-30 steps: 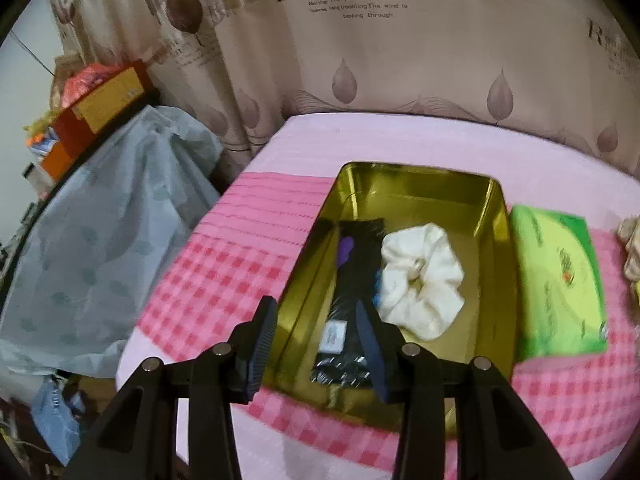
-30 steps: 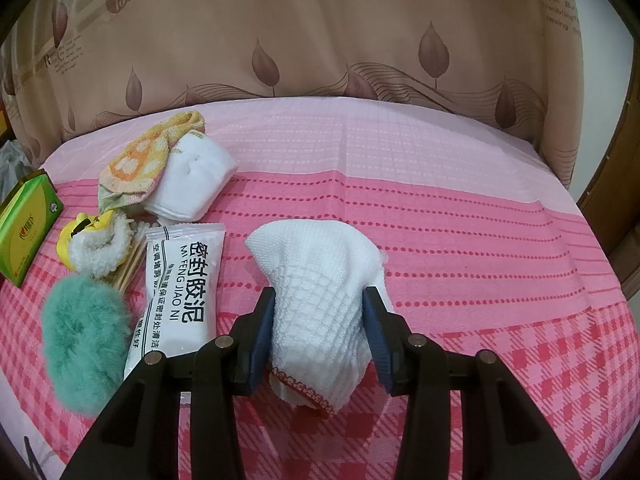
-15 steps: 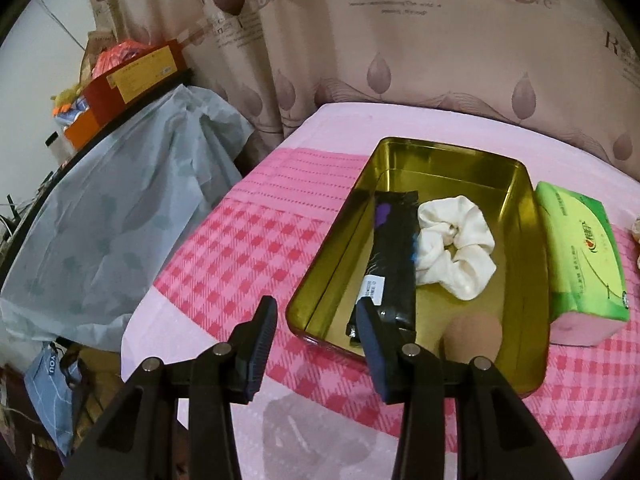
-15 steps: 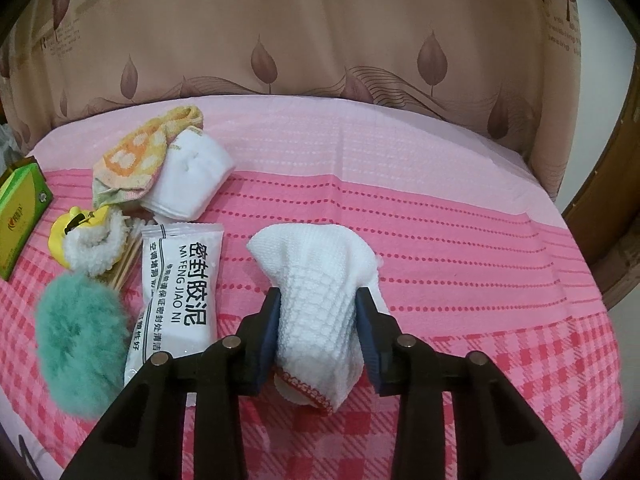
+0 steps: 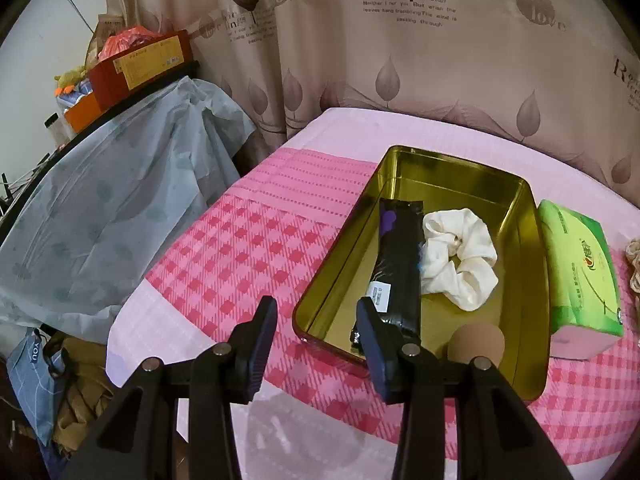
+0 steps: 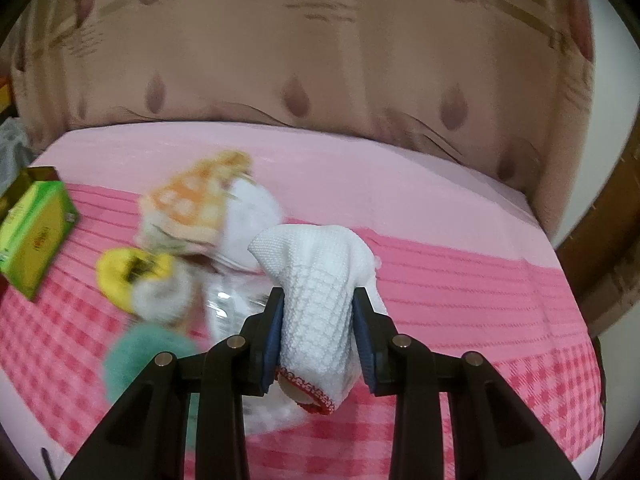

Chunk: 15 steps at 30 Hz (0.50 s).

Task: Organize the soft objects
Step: 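Carry the white glove to the gold tray with the right tool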

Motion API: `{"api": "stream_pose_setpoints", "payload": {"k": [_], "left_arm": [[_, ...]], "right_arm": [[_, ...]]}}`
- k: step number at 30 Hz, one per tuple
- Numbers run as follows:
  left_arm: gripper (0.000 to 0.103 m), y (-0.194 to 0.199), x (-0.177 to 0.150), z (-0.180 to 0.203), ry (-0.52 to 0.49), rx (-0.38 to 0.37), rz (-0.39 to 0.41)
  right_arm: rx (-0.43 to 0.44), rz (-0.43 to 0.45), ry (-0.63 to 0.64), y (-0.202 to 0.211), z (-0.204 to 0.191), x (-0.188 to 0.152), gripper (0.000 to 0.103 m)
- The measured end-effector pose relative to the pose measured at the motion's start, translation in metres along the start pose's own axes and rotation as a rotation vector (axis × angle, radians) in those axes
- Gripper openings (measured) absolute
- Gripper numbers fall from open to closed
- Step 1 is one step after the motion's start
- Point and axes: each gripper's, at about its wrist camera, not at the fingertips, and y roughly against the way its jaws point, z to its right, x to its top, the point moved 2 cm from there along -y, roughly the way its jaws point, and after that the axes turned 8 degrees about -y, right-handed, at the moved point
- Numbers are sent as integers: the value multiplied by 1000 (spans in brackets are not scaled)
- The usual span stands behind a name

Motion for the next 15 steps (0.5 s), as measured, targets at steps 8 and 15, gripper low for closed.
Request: {"api": "stream_pose_setpoints", "payload": {"k": [8,15], "left_arm": [[42,1,0,-5,25,-1,2],[42,1,0,-17,77,-4,-3]], "right_arm": [[134,28,91,17,-71,17,30],[277,37,176,33,-147,24,30]]}}
